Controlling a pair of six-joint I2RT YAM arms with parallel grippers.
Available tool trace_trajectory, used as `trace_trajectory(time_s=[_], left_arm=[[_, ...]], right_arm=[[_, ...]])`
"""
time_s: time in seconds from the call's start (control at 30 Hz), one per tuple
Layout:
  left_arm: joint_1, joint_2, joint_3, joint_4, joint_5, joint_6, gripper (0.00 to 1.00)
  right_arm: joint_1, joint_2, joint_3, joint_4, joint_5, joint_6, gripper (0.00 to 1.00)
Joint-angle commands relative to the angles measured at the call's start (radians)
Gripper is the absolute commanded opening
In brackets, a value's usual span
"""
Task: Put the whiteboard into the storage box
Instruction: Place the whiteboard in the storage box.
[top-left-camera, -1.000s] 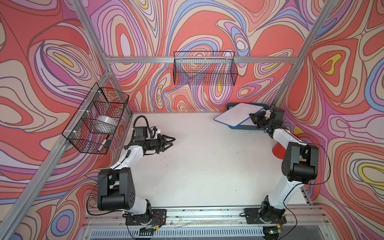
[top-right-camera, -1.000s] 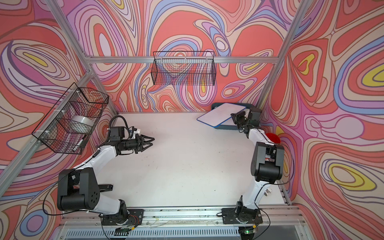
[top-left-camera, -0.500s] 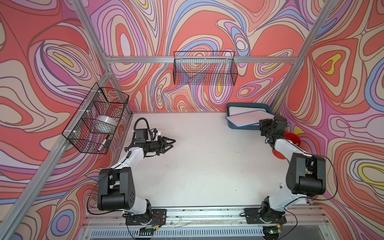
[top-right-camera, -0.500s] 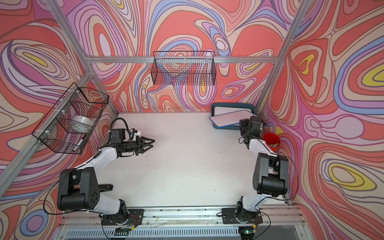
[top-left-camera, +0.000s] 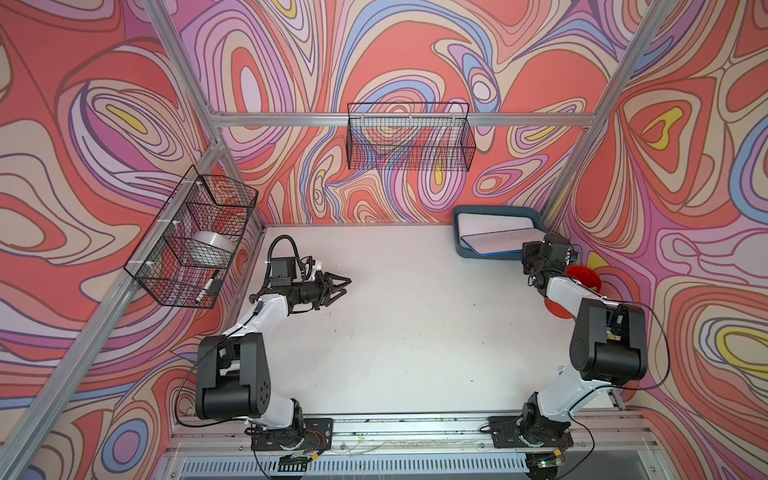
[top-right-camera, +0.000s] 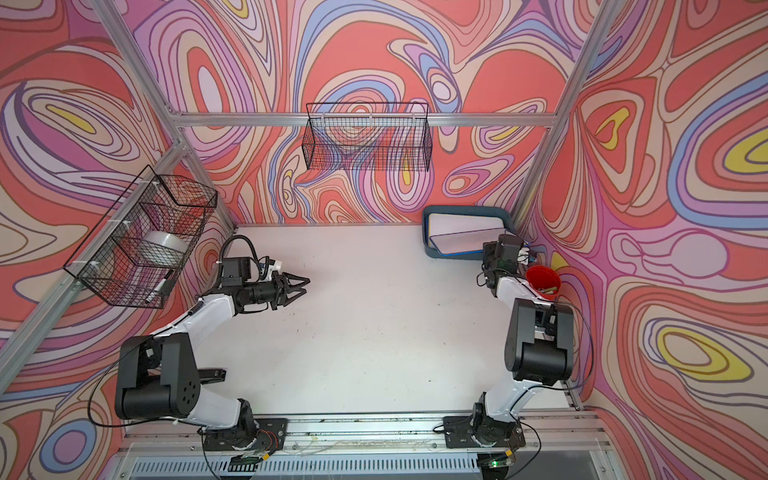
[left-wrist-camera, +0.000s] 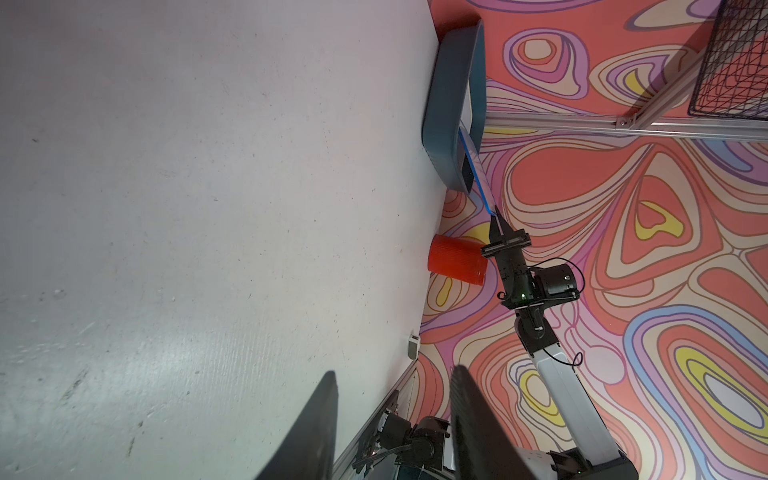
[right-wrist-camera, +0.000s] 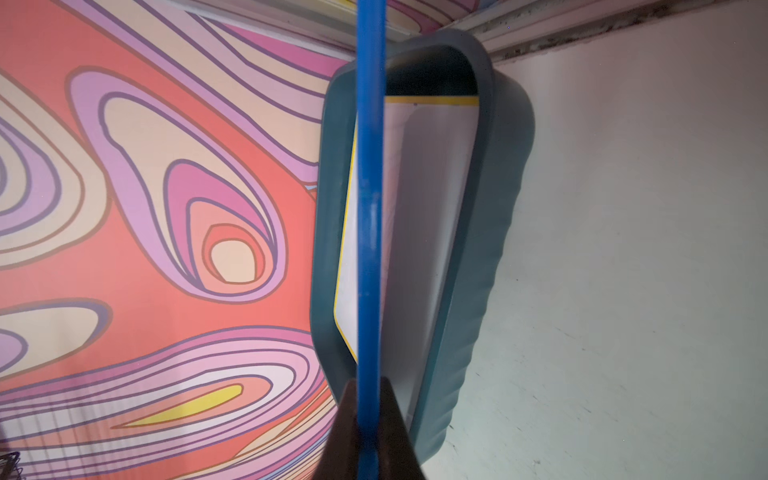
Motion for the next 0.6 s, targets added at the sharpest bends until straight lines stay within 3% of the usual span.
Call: trace_trajectory(time_s=[0.0,0.23,0.57], left_arm=[[0.007,0.011,-0.003,0.022,0.000,-0.002,0.40],[0.007,0.021,0.005,0.025,-0.005,-0.007,0.40],[0.004,0.024,0.016,0.021,-0.012,-0.013,0.40]], right_arm=[[0.010,0.034,0.071,0.071,-0.096,-0.020,0.08],[0.013,0.146,0.168,0.018,-0.243,-0.082,0.22],[0.022,0.255,0.333,-0.223,-0.394,-0.278,0.32]])
